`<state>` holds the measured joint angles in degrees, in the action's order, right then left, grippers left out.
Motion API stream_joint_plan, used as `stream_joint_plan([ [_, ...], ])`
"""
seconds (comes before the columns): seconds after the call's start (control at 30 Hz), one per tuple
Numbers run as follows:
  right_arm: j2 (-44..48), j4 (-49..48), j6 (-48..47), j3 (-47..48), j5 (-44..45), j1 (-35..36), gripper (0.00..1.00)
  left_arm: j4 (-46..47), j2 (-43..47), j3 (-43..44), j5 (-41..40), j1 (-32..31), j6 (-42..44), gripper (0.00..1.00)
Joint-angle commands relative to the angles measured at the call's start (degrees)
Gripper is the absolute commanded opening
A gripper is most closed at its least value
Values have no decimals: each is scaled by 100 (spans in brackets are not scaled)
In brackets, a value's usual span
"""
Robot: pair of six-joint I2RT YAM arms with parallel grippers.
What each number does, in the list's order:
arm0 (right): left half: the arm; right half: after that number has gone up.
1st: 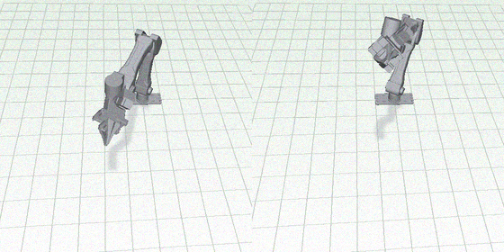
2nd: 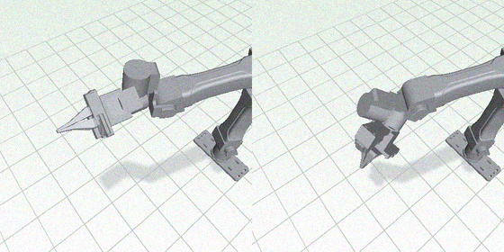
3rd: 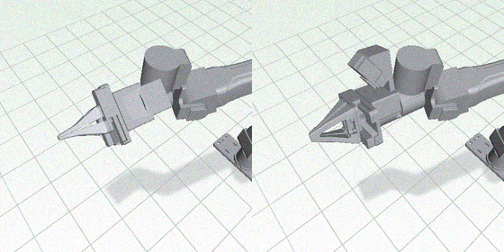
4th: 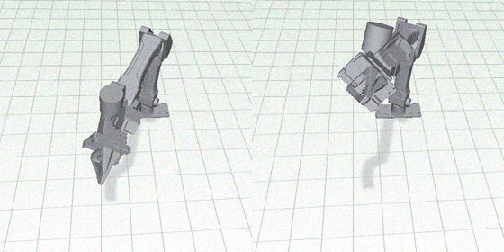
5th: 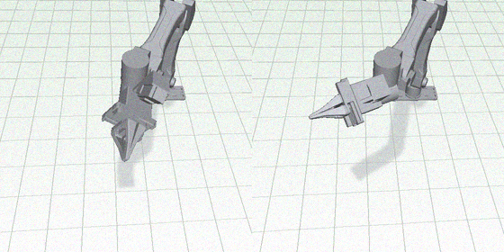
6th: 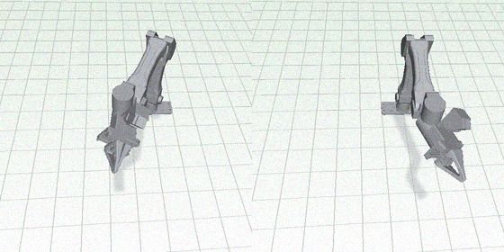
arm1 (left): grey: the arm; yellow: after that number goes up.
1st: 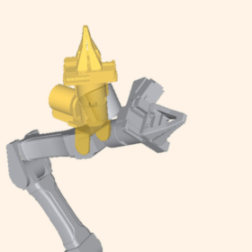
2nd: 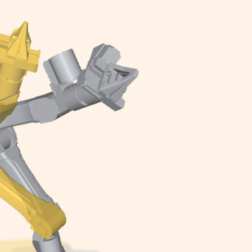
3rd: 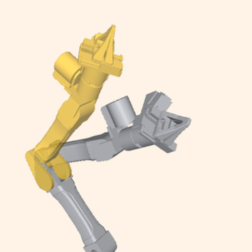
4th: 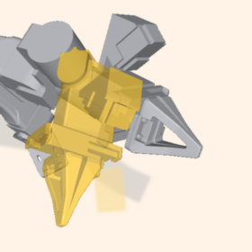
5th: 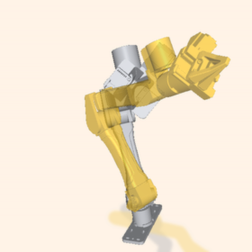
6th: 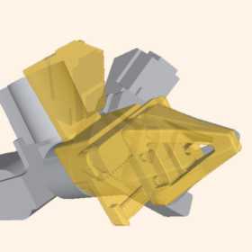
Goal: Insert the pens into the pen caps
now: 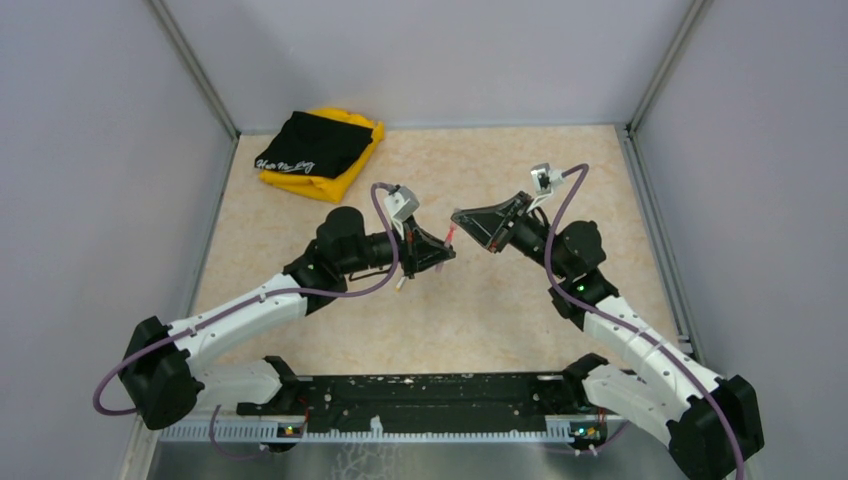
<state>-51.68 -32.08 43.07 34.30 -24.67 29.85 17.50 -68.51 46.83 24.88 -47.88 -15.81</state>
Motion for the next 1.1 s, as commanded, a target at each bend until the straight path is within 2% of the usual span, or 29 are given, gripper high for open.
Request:
stream_joint_plan([
  [0.0,25,-206,-95,192,-126,13,0,302,79,121,-62,-26,-21,0],
  [0.73,-9,58,-555,9,-724,21,0,615,-88,403,-245,-14,-256,0],
  [0.87,20,262,-688,40,-878,21,7,646,-68,424,-347,-20,-271,0],
  [1.07,62,286,-605,56,-985,21,22,702,-75,452,-358,-16,-291,0],
])
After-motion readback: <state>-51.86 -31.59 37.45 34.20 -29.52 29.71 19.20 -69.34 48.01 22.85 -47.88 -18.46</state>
